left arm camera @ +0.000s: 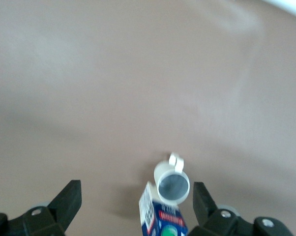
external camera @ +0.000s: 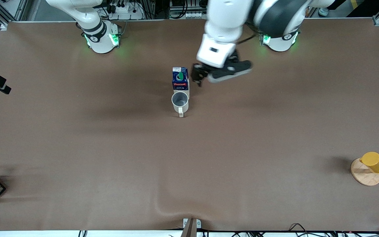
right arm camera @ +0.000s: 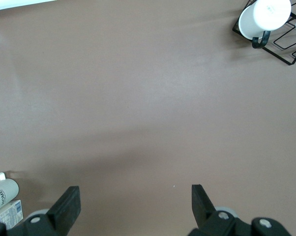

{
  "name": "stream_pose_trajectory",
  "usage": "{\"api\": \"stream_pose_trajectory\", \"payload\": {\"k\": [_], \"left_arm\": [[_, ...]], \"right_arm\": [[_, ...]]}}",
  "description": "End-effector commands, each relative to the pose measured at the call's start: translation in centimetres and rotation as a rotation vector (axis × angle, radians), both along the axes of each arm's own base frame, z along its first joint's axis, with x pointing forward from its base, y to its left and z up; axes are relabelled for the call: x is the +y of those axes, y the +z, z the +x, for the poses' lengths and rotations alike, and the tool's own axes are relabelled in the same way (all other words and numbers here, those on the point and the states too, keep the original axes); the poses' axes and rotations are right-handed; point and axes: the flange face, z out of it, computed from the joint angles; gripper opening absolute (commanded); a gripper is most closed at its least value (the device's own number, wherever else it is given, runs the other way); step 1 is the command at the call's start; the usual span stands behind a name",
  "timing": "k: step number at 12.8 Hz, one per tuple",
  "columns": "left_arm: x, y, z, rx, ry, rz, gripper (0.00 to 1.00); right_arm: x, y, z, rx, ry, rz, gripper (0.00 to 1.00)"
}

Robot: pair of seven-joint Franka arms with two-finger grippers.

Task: Place milk next to cup

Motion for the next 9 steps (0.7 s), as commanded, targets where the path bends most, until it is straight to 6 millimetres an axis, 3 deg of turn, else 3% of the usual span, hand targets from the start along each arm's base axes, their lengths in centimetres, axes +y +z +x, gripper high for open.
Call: {"api": "stream_pose_trajectory", "payload": {"k": [1, 2, 4, 6, 7, 9], "left_arm": [[4.2, 2.4, 2.8, -0.038, 0.018, 0.008, 1.00], [6.6, 2.4, 4.3, -0.036, -0.012, 0.019, 1.00], [9.5, 2.4, 6.0, -0.041, -0.075, 0.033, 1.00], [14.0, 2.5, 8.1, -0.036, -0.078, 0.054, 1.00], [16.5, 3.4, 8.2, -0.021, -0.077, 0.079, 1.00], [19.9, 3.1, 8.3, 0.046, -0.145, 0.135, 1.00]], "right_arm": [[0.0, 0.7, 0.0, -0.007, -0.011, -0.009, 1.00], [-0.1, 0.8, 0.0, -0.009, -0.014, -0.009, 1.00], [-0.6, 0.7, 0.0, -0.007, -0.021, -0.008, 1.00], [-0.6, 0.6, 0.0, -0.005, -0.019, -0.011, 1.00], [-0.7, 0.6, 0.0, -0.005, -0.019, -0.011, 1.00], [-0.7, 0.6, 0.0, -0.005, -0.016, -0.011, 1.00]]}}
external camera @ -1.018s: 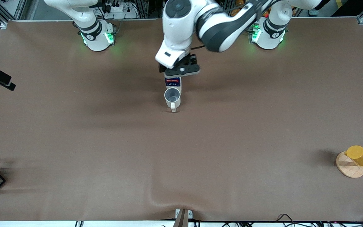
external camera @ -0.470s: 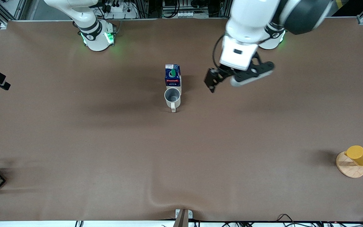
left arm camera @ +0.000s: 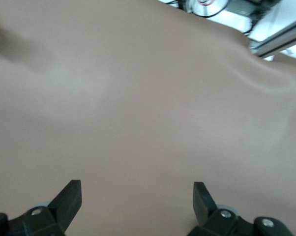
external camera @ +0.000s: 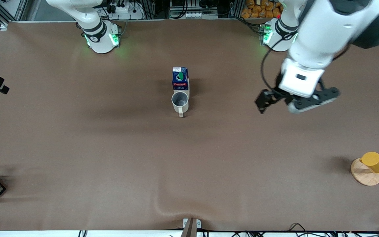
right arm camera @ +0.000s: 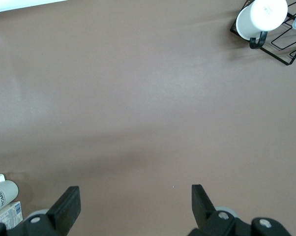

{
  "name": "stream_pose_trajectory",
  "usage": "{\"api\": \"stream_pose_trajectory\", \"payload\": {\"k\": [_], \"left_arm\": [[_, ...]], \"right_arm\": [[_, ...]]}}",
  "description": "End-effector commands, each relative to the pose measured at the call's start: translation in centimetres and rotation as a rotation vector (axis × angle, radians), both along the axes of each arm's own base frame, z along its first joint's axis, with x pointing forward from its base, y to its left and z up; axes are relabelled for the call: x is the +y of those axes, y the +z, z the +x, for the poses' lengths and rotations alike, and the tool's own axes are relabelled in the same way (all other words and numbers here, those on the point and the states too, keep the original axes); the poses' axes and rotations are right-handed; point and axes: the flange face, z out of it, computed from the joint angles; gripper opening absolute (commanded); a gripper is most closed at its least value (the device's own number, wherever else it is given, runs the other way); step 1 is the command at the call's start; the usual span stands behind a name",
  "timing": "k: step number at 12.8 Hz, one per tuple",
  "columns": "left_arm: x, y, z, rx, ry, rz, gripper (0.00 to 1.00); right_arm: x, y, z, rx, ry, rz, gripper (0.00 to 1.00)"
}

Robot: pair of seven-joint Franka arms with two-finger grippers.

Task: Place milk next to cup

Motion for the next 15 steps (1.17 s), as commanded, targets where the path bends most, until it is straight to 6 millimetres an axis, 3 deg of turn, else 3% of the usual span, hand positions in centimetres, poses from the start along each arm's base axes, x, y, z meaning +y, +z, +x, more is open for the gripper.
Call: {"api": "stream_pose_trajectory", "payload": {"k": [1, 3, 4, 5, 9, 14, 15], "left_arm": [[3.8, 1.7, -1.0, 0.054, -0.085, 0.059, 1.00], [7.1, 4.0, -1.6, 0.031, -0.145, 0.084, 1.00], [9.6, 4.5, -1.4, 0.032, -0.170, 0.095, 1.00], [10.4, 4.9, -1.6, 0.035, -0.213, 0.069, 1.00], [17.3, 6.0, -2.4, 0.086, -0.292, -0.004, 1.00], [18.4, 6.7, -3.4, 0.081, -0.308, 0.001, 1.00], [19.4, 6.5, -3.5, 0.085, -0.296, -0.003, 1.00]], "right_arm": [[-0.4, 0.4, 0.0, -0.002, -0.008, -0.010, 1.00], [-0.9, 0.4, 0.0, -0.002, -0.016, -0.007, 1.00], [-1.0, 0.3, 0.1, -0.002, -0.018, -0.009, 1.00], [-1.0, -0.3, 0.4, 0.005, -0.016, -0.019, 1.00], [-1.2, -0.4, 0.5, 0.014, -0.006, -0.073, 1.00], [-0.7, -0.3, 0.6, 0.001, -0.005, -0.036, 1.00], [-0.5, -0.3, 0.6, -0.004, -0.005, -0.002, 1.00]]}}
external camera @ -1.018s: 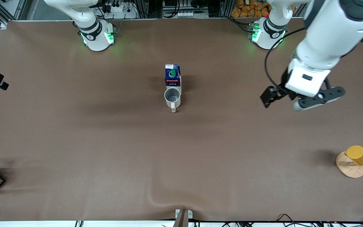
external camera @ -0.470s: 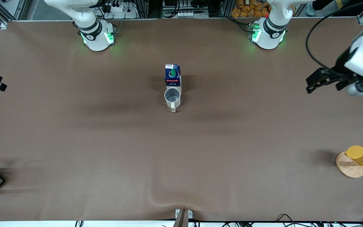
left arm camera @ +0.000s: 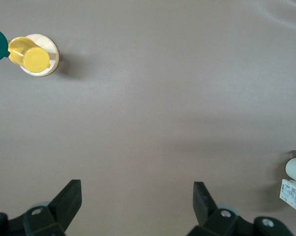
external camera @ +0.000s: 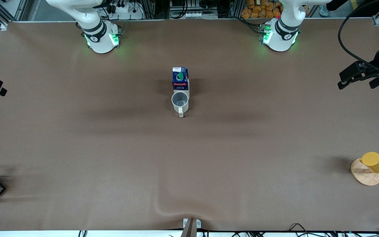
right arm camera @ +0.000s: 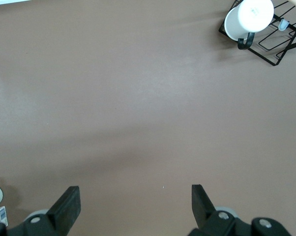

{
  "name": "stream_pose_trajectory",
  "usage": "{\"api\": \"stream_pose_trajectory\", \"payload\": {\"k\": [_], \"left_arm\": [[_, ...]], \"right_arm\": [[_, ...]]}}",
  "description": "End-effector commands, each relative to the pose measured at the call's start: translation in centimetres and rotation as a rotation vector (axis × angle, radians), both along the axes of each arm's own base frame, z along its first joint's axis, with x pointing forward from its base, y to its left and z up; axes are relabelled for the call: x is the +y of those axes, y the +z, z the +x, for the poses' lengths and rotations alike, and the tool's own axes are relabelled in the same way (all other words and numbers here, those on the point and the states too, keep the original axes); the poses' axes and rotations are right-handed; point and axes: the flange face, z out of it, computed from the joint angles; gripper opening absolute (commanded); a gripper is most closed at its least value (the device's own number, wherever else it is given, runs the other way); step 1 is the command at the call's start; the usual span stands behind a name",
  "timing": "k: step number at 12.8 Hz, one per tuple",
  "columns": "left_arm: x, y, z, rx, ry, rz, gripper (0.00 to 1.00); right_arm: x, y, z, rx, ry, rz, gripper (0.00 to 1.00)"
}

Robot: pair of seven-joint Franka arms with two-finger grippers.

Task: Place milk next to cup

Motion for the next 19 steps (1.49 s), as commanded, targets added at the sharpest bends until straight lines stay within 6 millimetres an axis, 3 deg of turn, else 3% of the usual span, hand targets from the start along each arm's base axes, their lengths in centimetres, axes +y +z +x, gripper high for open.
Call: {"api": "stream_pose_trajectory", "payload": {"k": [1, 12, 19], "left_arm": [[1.0, 0.2, -1.1, 0.009, -0.016, -0.022, 1.00], [2.1, 0.2, -2.1, 0.051, 0.000, -0.016, 1.00], [1.5, 0.5, -1.7, 0.043, -0.004, 0.001, 1.00]], "right_arm": [[0.1, 0.4, 0.2, -0.018, 0.000, 0.038, 1.00], [0.2, 0.4, 0.4, -0.024, 0.007, 0.025, 1.00], [0.1, 0.4, 0.4, -0.031, 0.005, 0.024, 1.00]]}}
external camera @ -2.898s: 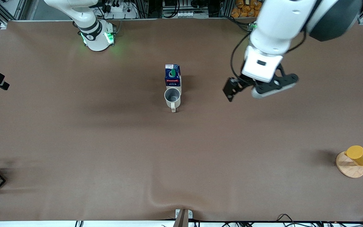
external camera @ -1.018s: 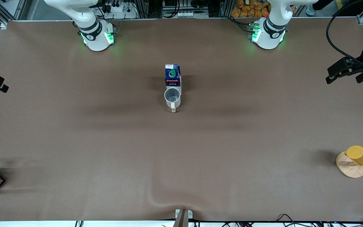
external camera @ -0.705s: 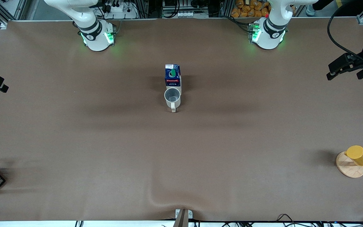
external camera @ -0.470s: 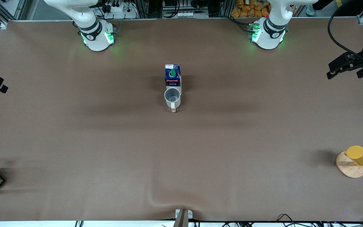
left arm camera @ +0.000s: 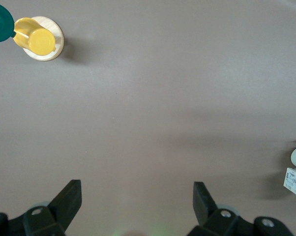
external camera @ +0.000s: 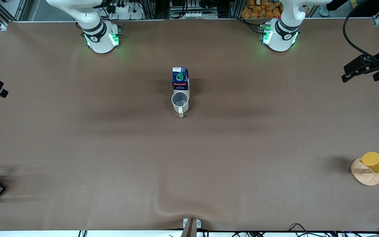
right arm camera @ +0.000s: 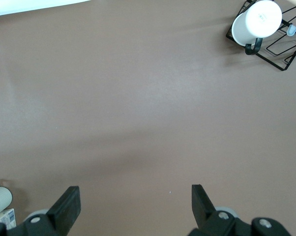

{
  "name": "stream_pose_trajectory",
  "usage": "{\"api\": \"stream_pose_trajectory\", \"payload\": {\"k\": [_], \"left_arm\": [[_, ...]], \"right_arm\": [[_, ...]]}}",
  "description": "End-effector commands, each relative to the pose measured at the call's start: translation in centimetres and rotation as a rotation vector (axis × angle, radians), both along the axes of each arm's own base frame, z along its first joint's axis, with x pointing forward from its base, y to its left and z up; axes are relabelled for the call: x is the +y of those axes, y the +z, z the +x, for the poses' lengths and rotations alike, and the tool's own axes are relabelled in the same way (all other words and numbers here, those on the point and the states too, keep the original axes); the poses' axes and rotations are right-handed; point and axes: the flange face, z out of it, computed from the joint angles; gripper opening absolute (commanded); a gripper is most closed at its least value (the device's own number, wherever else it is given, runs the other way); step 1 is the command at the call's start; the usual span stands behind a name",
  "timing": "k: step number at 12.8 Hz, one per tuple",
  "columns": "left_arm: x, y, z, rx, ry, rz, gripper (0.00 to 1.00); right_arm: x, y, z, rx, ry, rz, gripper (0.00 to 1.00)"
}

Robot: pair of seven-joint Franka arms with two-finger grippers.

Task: Place milk next to cup

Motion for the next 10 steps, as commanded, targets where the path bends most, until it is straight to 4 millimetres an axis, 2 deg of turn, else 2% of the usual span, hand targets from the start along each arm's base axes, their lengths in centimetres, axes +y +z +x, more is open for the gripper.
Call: {"api": "stream_pose_trajectory", "payload": {"k": [1, 10], "left_arm": [[0.07, 0.49, -0.33, -0.002, -0.012, -0.002, 1.00], [-0.13, 0.12, -0.20, 0.013, -0.016, 0.019, 1.00]], "right_arm": [[-0.17, 0.17, 0.24, -0.006, 0.002, 0.005, 1.00], [0.02, -0.18, 0.61, -0.012, 0.005, 0.007, 1.00]]}}
